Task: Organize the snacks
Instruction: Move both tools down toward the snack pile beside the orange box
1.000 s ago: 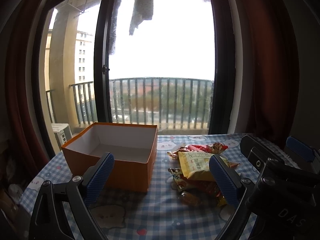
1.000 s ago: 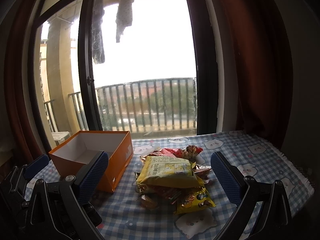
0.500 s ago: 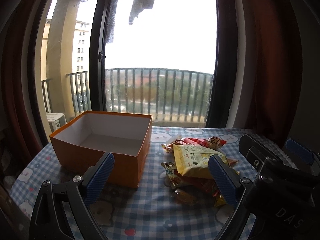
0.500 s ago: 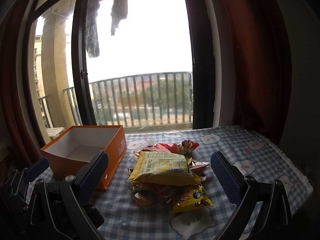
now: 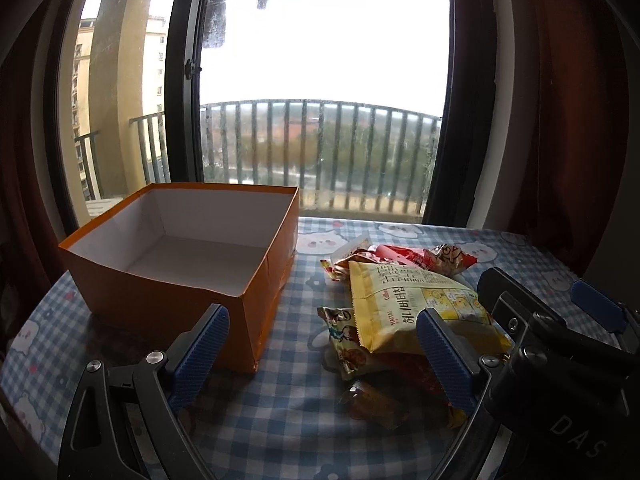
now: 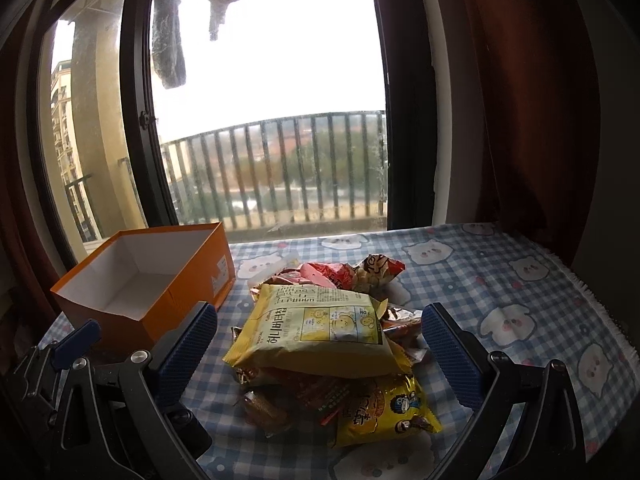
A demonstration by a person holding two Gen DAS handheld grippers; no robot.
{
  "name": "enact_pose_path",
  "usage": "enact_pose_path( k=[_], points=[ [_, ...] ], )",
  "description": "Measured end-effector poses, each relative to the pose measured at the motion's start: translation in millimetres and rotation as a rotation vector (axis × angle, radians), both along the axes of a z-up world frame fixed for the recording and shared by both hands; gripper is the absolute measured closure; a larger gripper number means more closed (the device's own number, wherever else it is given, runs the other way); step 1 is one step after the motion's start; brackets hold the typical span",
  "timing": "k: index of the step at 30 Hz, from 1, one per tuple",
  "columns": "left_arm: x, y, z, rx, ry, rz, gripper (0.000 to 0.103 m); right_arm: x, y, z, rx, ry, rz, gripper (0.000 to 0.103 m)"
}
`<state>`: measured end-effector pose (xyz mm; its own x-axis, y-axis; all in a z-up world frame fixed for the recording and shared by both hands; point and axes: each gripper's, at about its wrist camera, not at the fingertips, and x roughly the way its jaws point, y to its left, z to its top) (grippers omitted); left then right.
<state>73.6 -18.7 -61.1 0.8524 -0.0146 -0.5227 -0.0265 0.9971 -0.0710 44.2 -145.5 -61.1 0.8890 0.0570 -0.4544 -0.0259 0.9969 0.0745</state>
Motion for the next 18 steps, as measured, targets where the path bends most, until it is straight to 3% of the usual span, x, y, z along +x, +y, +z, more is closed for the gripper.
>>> enact_pose_path(
  k=[10, 18],
  points=[
    [28, 3, -45, 0.004, 0.121, 0.014, 0.011, 45, 3, -47, 0.024, 0.131, 0.019, 0.001],
    [25, -9, -78, 0.019, 0.214, -0.052, 0.011, 47, 1, -87, 0.004, 0.22, 0.015, 0.002]
  ],
)
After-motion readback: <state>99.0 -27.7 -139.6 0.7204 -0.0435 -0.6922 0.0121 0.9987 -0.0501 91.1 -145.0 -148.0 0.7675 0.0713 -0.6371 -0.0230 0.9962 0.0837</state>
